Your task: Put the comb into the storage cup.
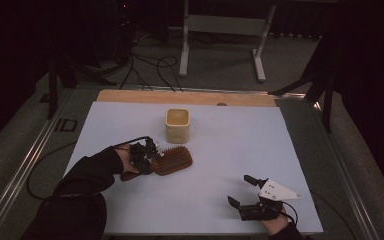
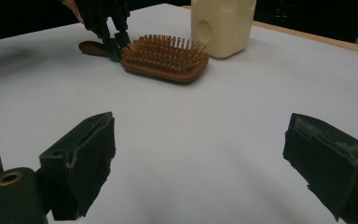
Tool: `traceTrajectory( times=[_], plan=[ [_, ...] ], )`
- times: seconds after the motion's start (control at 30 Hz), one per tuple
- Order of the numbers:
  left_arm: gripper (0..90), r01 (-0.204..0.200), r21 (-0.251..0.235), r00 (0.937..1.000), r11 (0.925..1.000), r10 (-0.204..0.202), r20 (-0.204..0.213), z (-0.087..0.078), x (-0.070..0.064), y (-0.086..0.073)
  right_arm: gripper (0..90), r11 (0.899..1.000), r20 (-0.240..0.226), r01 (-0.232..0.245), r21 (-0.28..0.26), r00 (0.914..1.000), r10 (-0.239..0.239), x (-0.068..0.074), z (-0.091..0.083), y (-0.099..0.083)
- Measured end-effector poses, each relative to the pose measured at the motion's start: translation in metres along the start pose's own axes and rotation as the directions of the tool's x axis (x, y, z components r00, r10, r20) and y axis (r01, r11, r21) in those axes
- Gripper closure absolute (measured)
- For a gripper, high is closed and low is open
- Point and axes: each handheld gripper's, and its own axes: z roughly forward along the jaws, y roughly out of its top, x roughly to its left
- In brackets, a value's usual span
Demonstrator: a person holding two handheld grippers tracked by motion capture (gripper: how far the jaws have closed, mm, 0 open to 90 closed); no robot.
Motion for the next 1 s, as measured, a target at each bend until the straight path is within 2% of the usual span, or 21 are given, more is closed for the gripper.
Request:
traceTrajectory(
  times=[0.03,0.13,0.33,0.4,0.53,0.63,0.77,0.8,0.83,0.9,0.93,1.0],
  plan=[
    [71.4,0.0,0.0,1.0,1.0,0.0,0.0,0.0,0.0,0.0,8.9,1.0,0.0,0.0,0.0,1.0,0.0,0.0,0.0,0.0],
    [72.2,0.037,-0.016,0.9991,0.9992,-0.037,0.019,0.001,0.002,-0.001,8.9,1.0,0.0,0.0,-0.002,1.0,0.0,0.0,0.0,0.0],
    [73.5,0.041,-0.023,0.9991,0.9989,-0.041,0.014,0.0,0.002,-0.003,8.9,1.0,-0.001,-0.003,0.001,1.0,0.003,0.0,0.0,0.0],
    [73.8,0.039,-0.04,0.9992,0.9984,-0.039,0.003,0.0,0.0,-0.006,8.9,1.0,0.001,-0.001,0.001,1.0,0.001,-0.001,0.0,0.0],
    [74.0,0.055,-0.104,0.9985,0.9931,-0.055,-0.002,0.0,-0.001,-0.014,8.9,1.0,0.001,-0.002,0.002,1.0,0.002,-0.001,0.0,0.0],
    [74.1,0.047,-0.125,0.9988,0.9911,-0.048,-0.012,0.0,-0.002,-0.017,8.9,1.0,0.003,-0.002,0.003,1.0,0.002,-0.001,0.0,0.0],
    [74.1,0.05,-0.164,0.9981,0.9852,-0.055,-0.027,0.0,-0.006,-0.022,8.9,1.0,0.005,-0.003,0.002,1.0,0.003,-0.001,0.0,0.0],
    [74.2,0.055,-0.182,0.9977,0.9818,-0.061,-0.03,0.0,-0.007,-0.023,8.9,1.0,0.006,-0.004,0.003,1.0,0.004,-0.001,0.0,0.0],
    [74.2,0.063,-0.196,0.9976,0.9785,-0.067,-0.016,0.0,-0.007,-0.024,8.9,1.0,0.005,-0.006,0.001,1.0,0.006,-0.001,0.0,-0.001],
    [74.2,0.052,-0.219,0.9975,0.9744,-0.061,-0.037,0.0,-0.011,-0.023,8.9,1.0,0.006,-0.005,0.003,1.0,0.005,-0.001,0.0,-0.001],
    [74.2,0.054,-0.227,0.9977,0.9724,-0.062,-0.026,-0.001,-0.012,-0.023,8.9,1.0,0.005,-0.005,0.002,1.0,0.005,-0.001,0.0,-0.001],
    [74.2,0.049,-0.251,0.9976,0.9669,-0.059,-0.035,-0.002,-0.015,-0.022,8.9,1.0,0.005,-0.005,0.002,1.0,0.005,-0.002,0.0,-0.001]
  ],
)
